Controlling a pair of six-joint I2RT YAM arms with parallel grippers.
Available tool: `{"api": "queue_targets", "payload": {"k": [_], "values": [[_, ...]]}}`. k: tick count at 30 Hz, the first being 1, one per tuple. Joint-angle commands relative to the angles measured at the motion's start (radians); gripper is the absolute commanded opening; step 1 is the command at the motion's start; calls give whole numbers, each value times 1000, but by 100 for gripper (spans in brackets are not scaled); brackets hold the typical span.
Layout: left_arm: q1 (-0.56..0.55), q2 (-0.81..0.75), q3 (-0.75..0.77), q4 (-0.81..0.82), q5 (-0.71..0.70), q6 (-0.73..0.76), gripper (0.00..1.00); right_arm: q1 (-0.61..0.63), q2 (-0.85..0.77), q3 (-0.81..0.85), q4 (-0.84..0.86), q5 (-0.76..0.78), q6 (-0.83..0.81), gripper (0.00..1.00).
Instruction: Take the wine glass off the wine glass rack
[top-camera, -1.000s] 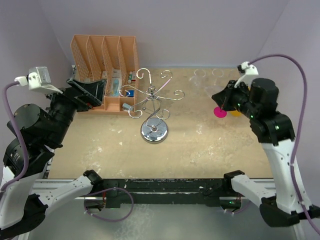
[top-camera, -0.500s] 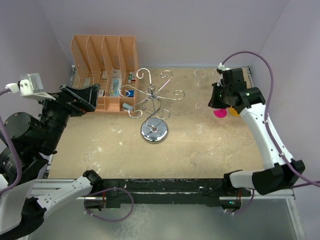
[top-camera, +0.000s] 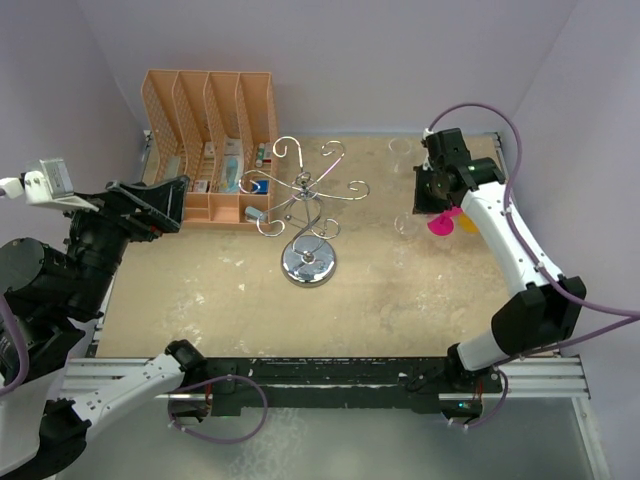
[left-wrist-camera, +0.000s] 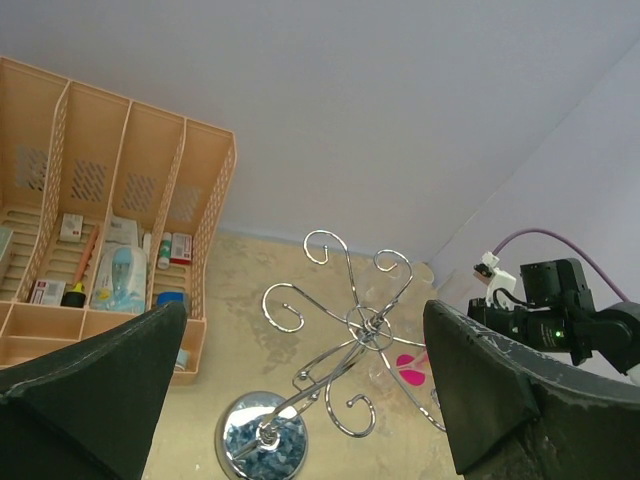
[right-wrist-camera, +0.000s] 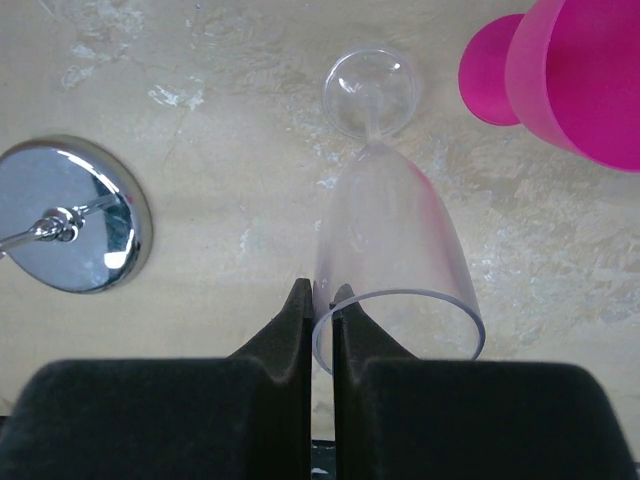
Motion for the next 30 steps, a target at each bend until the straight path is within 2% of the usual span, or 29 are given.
{"api": "queue_targets", "payload": {"k": [1,8,16,20,24,30], "values": [[5,13,7,9,7,36,99,3,4,45,7,57,-7,0],[4,21,-2,3,-3,45,99,0,14,39,10,128,-10,3],[5,19,-4,21,-2,40,99,0,62,63,12,116,-16,8],[4,19,-6,11,4,38,99,0,76,101,12,119,-20,20],[4,17,-8,11,-9,37,99,0,98,132,12,99,-21,26],[4,42,8,-4,4,45,99,0,108,200,14,113,-28,42]]}}
